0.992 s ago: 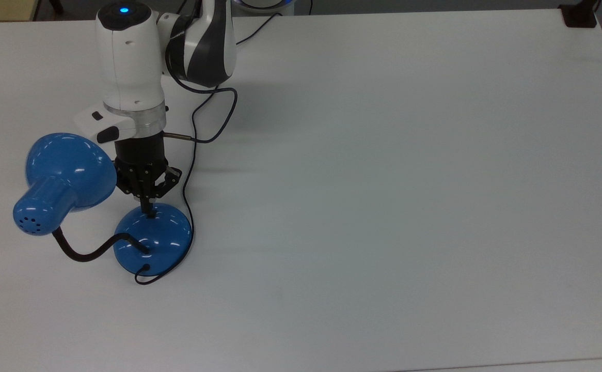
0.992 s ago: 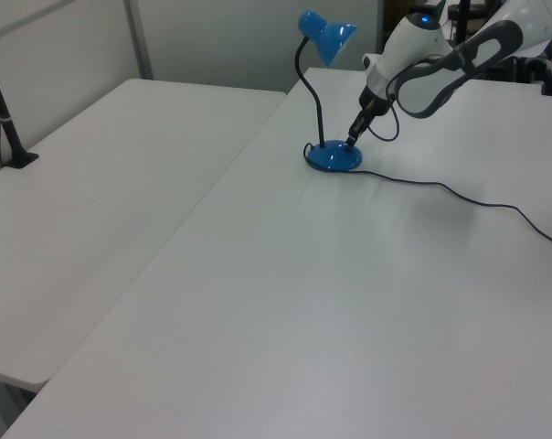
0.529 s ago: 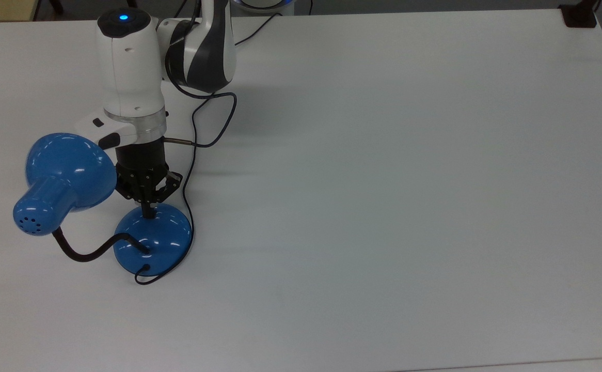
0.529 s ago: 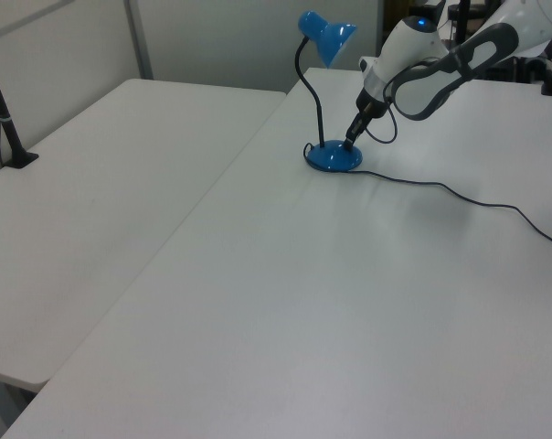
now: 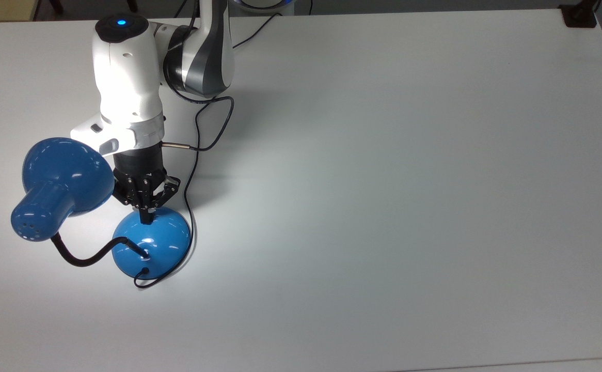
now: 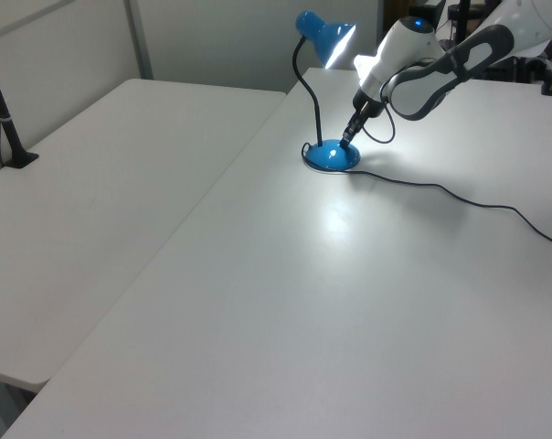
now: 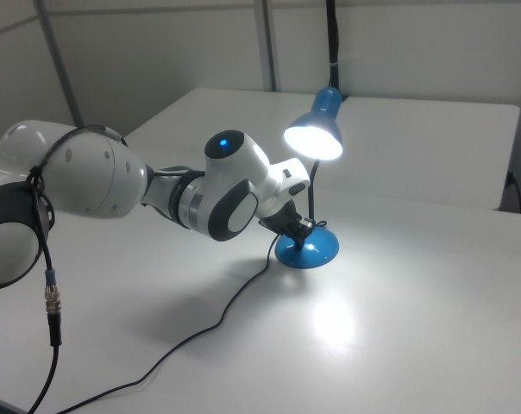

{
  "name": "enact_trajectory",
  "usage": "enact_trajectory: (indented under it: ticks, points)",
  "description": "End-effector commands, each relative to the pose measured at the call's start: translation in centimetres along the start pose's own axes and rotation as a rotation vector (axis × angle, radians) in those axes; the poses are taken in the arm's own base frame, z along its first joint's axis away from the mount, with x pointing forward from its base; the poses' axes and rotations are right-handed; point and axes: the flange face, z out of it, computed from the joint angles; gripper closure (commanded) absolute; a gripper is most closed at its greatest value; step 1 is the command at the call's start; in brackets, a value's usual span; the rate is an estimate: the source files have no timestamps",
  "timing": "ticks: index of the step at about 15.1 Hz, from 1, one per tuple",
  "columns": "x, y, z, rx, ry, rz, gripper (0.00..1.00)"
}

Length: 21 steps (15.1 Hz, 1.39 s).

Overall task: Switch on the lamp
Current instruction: 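Lift the gripper up and away from the lamp base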

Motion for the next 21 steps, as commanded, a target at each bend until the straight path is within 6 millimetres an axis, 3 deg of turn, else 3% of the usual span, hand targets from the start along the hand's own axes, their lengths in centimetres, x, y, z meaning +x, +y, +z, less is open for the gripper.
enact_trajectory:
  ticks: [1, 4, 7, 10, 14, 17, 19, 20, 21]
  points:
    - [0.4, -0.1, 0.0, 0.012, 0.019, -0.052, 1.00]
    - [0.8, -1.5, -3.3, 0.031, -0.013, -0.063, 1.00]
    - [1.3, -5.4, -8.8, 0.083, -0.201, -0.089, 1.00]
    - [1.2, -9.7, -12.4, 0.101, -0.316, -0.109, 1.00]
    - [2.0, -12.9, -17.1, 0.095, -0.383, -0.135, 1.00]
    - [2.8, -13.5, -20.5, 0.036, -0.417, -0.112, 0.99]
    - [2.7, -13.7, -23.0, 0.027, -0.439, -0.105, 0.88]
    - [2.7, -13.5, -24.1, 0.023, -0.436, -0.098, 0.78]
    - [2.6, -12.8, -25.3, 0.011, -0.438, -0.071, 0.58]
